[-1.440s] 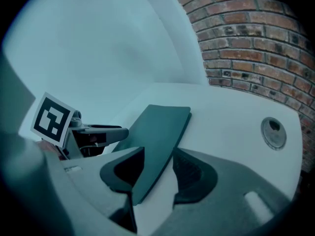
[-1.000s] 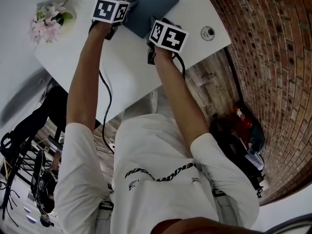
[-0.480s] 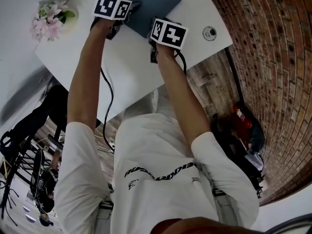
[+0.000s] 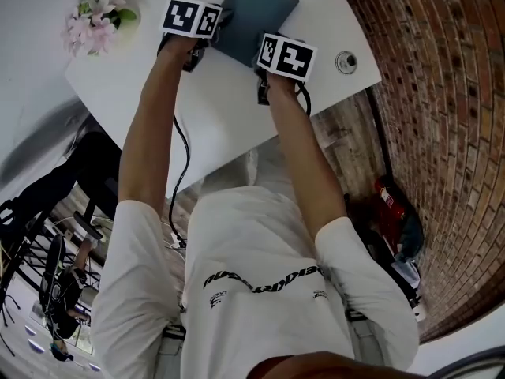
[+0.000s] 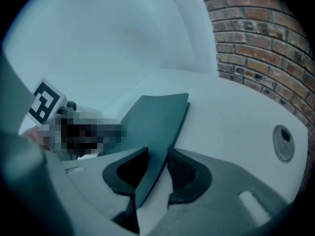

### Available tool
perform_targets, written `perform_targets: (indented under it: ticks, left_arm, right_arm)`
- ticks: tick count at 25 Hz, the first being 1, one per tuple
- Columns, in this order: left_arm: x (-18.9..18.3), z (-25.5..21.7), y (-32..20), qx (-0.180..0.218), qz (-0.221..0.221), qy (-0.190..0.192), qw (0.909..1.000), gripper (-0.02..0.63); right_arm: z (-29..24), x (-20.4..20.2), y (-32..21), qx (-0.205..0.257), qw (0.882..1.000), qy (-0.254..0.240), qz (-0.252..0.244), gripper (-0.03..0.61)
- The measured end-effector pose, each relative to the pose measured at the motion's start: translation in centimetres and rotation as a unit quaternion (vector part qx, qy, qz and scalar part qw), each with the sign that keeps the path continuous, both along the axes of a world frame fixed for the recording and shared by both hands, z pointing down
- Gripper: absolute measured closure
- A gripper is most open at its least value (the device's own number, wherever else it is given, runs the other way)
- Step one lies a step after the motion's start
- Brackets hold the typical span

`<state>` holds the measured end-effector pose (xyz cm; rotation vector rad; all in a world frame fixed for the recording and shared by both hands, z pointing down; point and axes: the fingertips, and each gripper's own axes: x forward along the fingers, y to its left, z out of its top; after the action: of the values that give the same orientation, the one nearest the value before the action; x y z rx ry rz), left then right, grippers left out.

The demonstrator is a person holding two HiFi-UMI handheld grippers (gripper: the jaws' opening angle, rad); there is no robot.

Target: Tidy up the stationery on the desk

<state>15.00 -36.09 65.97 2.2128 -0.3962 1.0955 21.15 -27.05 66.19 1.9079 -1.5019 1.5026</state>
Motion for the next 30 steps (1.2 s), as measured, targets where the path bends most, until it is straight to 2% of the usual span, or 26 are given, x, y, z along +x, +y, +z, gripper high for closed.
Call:
perform_targets:
  ticks: [13, 21, 30]
  left_arm:
    - [-5.2, -0.9, 2.8, -0.006, -0.107, -0.003, 0.9942, 0.511]
    - [-9.1, -1.1, 5.5, -0.006, -0.196, 0.001, 0.9806, 0.518]
    - [-11.7, -1.1, 8.1, -0.016, -0.245, -0.002, 0.9695, 0.522]
  right_arm:
    - [-0.1, -2.4, 0.5, 0.001, 0.994, 0.020, -0.106, 0.462]
    - [0.0, -4.9, 1.0, 0.010, 0.980, 0.030, -0.197, 0.465]
    - [-0.2, -7.0, 1.8, 0.013, 0.964, 0.051, -0.260, 0.468]
